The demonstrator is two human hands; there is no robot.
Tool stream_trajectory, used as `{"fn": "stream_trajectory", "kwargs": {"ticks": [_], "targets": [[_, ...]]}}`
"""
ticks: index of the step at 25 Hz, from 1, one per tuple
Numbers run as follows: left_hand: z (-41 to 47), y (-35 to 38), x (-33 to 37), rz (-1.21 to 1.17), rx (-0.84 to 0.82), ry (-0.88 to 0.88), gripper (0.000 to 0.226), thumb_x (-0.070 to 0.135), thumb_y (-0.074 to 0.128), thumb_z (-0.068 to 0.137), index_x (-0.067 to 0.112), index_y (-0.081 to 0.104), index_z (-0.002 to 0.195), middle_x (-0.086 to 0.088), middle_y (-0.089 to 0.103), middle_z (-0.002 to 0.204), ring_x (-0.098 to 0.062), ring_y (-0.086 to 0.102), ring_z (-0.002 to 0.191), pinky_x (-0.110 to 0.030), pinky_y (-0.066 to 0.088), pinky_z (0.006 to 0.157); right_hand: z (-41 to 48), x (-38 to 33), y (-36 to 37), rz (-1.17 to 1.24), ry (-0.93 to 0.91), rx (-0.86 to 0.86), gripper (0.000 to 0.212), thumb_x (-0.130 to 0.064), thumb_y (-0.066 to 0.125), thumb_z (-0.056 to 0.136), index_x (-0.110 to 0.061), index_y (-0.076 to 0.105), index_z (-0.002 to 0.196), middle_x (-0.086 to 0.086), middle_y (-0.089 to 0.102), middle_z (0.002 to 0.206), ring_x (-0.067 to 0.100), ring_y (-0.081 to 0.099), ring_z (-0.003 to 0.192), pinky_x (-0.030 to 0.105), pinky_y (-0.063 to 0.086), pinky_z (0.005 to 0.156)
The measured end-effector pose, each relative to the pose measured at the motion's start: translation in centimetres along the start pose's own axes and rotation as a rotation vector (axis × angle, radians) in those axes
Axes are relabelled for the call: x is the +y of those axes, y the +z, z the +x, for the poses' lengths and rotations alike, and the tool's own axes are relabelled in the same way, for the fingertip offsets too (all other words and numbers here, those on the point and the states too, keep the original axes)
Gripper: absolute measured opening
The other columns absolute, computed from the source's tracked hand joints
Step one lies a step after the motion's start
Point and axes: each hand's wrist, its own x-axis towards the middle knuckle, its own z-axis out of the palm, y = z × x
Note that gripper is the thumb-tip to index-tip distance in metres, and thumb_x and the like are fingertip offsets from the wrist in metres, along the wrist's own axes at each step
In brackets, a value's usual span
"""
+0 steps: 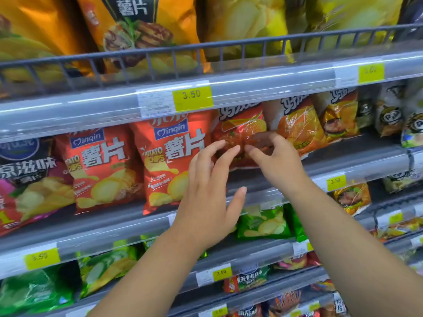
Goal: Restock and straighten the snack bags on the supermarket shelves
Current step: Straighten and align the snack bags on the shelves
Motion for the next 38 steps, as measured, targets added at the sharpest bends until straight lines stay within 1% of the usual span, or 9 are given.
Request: {"fn": "stream_trajectory", "kwargs": {"ticks": [3, 6, 12, 20, 26, 29, 32, 36, 38], "targets": [[1.5, 1.7, 1.1, -0.194, -0.039, -0.162, 0.065, 0.037, 0.056, 0.089, 0.027, 0.03, 0.148, 0.008, 0.021, 0.15, -0.005, 0.022, 0.141, -0.022, 0.023, 0.114, 1.1, 1.2, -0.8, -0.119, 0.005, 0.031, 0.053, -0.033, 0.074, 0.081, -0.022, 0.052, 0.127, 0.007, 0.057, 0.12, 0.02, 0.054, 0.109, 0.025, 0.041, 0.086], [3.1, 2.6, 1.7, -0.214, 0.05, -0.261, 0.062, 0.031, 0.061, 0.09, 0.025, 0.035, 0.145, 0.004, 0.028, 0.146, -0.004, 0.027, 0.137, -0.026, 0.027, 0.115, 2.2, 1.6, -1.2, -0.185, 0.02, -0.066, 0.079, -0.036, 0.075, 0.08, -0.023, 0.031, 0.145, 0.012, 0.057, 0.128, 0.03, 0.053, 0.118, 0.036, 0.046, 0.094], [3.9, 3.8, 2.0, -0.136, 0.085, -0.335, 0.059, 0.024, 0.065, 0.089, 0.027, 0.038, 0.142, 0.005, 0.03, 0.141, 0.001, 0.03, 0.13, -0.004, 0.014, 0.104, 4.0, 2.5, -1.0, -0.241, 0.107, -0.236, 0.103, -0.042, 0.073, 0.081, -0.029, -0.001, 0.153, 0.012, 0.053, 0.136, 0.034, 0.056, 0.116, 0.038, 0.049, 0.088], [4.2, 4.5, 1.3, -0.104, 0.055, -0.329, 0.06, 0.024, 0.068, 0.087, 0.023, 0.042, 0.14, -0.001, 0.027, 0.147, -0.011, 0.03, 0.138, -0.02, 0.02, 0.111, 5.1, 3.4, -1.1, -0.259, 0.1, -0.225, 0.087, -0.043, 0.076, 0.077, -0.028, 0.025, 0.146, 0.008, 0.059, 0.128, 0.033, 0.057, 0.115, 0.043, 0.05, 0.092], [5.5, 5.0, 1.1, -0.176, 0.022, -0.367, 0.067, 0.024, 0.069, 0.085, 0.016, 0.037, 0.144, -0.009, 0.023, 0.153, -0.021, 0.032, 0.14, -0.026, 0.024, 0.114, 5.4, 3.9, -2.8, -0.277, 0.047, -0.267, 0.077, -0.037, 0.076, 0.081, -0.024, 0.033, 0.144, 0.006, 0.058, 0.132, 0.029, 0.055, 0.118, 0.029, 0.044, 0.091], [6.8, 6.2, 1.1, -0.197, -0.02, -0.47, 0.077, 0.03, 0.068, 0.086, 0.017, 0.026, 0.149, -0.008, 0.015, 0.157, -0.023, 0.032, 0.141, -0.027, 0.026, 0.115, 5.5, 4.5, -2.5, -0.212, 0.049, -0.285, 0.072, -0.032, 0.075, 0.082, -0.022, 0.037, 0.143, 0.004, 0.059, 0.13, 0.025, 0.056, 0.119, 0.028, 0.043, 0.095], [8.0, 7.9, 0.4, -0.271, 0.135, -0.534, 0.085, 0.032, 0.074, 0.082, 0.016, 0.026, 0.149, -0.005, 0.025, 0.153, -0.021, 0.031, 0.141, -0.036, 0.028, 0.117, 5.5, 5.1, -2.1, -0.143, 0.037, -0.287, 0.067, -0.032, 0.074, 0.082, -0.022, 0.041, 0.139, 0.005, 0.062, 0.126, 0.025, 0.059, 0.114, 0.04, 0.046, 0.1], [10.9, 9.0, -0.9, -0.446, 0.211, -0.88, 0.104, 0.048, 0.08, 0.073, 0.014, 0.021, 0.151, -0.005, 0.041, 0.15, -0.023, 0.042, 0.136, -0.037, 0.035, 0.113, 5.8, 5.5, -2.9, -0.058, 0.036, -0.321, 0.07, -0.026, 0.077, 0.08, -0.024, 0.039, 0.14, -0.006, 0.061, 0.115, 0.014, 0.059, 0.107, 0.023, 0.042, 0.089], [11.7, 9.2, -1.6, -0.506, 0.226, -0.971, 0.097, 0.051, 0.081, 0.07, 0.012, 0.035, 0.146, -0.005, 0.052, 0.142, -0.022, 0.052, 0.127, -0.036, 0.042, 0.107, 6.0, 5.6, -2.9, -0.029, 0.038, -0.339, 0.072, -0.026, 0.078, 0.08, -0.024, 0.038, 0.14, -0.007, 0.059, 0.113, 0.014, 0.058, 0.105, 0.023, 0.041, 0.088]]}}
